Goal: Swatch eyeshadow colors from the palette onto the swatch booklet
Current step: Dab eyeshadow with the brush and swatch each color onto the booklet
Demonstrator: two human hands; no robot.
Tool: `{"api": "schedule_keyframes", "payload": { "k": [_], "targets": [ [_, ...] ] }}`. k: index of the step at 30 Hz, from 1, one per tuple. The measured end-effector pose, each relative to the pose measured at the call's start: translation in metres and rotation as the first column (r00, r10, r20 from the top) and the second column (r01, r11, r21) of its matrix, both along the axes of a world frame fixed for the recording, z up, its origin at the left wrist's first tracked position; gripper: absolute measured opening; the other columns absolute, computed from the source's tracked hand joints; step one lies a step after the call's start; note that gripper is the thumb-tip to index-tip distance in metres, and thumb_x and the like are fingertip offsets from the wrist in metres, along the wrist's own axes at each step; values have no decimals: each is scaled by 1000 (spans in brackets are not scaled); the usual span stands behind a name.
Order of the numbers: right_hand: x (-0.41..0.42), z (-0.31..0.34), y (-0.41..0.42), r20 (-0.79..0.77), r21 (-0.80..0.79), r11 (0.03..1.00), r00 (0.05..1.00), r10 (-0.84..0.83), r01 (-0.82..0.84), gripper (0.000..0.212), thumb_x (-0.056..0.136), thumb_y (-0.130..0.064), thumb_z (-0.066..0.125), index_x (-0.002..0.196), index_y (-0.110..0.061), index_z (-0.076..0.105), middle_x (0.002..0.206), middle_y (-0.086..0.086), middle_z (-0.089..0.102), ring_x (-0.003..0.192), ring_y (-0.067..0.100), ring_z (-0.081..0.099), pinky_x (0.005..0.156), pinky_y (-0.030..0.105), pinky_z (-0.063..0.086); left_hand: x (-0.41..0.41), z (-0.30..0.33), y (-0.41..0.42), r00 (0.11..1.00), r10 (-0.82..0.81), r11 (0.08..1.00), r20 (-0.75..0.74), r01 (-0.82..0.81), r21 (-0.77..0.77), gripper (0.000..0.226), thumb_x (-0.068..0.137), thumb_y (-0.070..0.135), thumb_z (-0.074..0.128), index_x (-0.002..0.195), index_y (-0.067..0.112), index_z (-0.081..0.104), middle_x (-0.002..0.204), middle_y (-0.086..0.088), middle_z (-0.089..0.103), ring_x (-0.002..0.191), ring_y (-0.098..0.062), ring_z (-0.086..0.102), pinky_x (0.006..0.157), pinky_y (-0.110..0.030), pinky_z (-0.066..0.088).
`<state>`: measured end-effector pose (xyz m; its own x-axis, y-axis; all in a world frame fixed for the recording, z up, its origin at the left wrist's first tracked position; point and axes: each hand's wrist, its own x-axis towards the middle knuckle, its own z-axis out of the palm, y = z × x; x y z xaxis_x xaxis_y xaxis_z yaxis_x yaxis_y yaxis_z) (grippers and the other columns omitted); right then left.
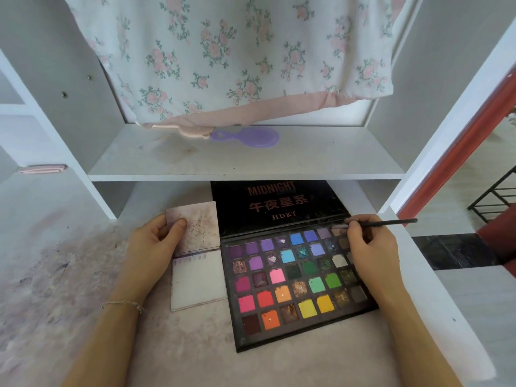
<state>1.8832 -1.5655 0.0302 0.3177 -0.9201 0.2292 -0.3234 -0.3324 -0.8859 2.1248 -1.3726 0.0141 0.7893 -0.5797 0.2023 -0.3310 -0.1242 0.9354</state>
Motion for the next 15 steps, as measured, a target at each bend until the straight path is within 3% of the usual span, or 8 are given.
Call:
{"api": "schedule_keyframes", "payload": {
  "k": [5, 7, 10, 13, 15],
  "targets": [
    [21, 5, 22, 131, 111, 984, 983, 127, -142, 20, 92, -13, 48, 79, -28, 51, 77, -4, 64, 72, 5, 64, 49, 10, 47, 0, 0, -1, 1000, 12, 1000, -16, -12, 12, 13, 89, 24, 55, 81, 27, 65, 77, 16, 70, 74, 1, 65, 57, -8, 47],
    [33, 8, 35, 174, 134, 964, 963, 206, -231, 18, 91, -10, 48, 81, -25, 53, 74, -3, 64, 71, 0, 63, 49, 9, 47, 0, -1, -1, 1000, 15, 1000, -21, -15, 13, 13, 89, 24, 55, 82, 23, 66, 81, 12, 70, 75, -2, 65, 58, -10, 49],
    [52, 10, 55, 176, 100, 930, 926, 333, -353, 21, 89, -7, 49, 79, -23, 56, 68, 6, 62, 62, 7, 61, 53, 14, 48, 2, -3, -1, 1000, 27, 1000, -14, -26, 16, 13, 89, 22, 56, 82, 18, 67, 80, 6, 71, 75, -7, 66, 62, -14, 51],
    [70, 9, 73, 142, 90, 877, 878, 458, -472, 19, 87, -10, 52, 76, -26, 58, 71, 6, 64, 69, 18, 62, 62, 27, 51, 3, -4, -1, 999, 30, 1000, -41, -30, 4, 13, 88, 22, 57, 83, 18, 67, 78, 6, 72, 76, -8, 67, 64, -17, 53],
    [81, 8, 80, 105, 80, 854, 857, 505, -513, 19, 86, -11, 55, 75, -26, 59, 69, 4, 64, 68, 15, 61, 59, 22, 48, 3, -5, -1, 999, 29, 1000, -44, -28, 5, 12, 88, 21, 57, 83, 19, 67, 78, 7, 72, 77, -8, 67, 64, -17, 53]
  ]
}}
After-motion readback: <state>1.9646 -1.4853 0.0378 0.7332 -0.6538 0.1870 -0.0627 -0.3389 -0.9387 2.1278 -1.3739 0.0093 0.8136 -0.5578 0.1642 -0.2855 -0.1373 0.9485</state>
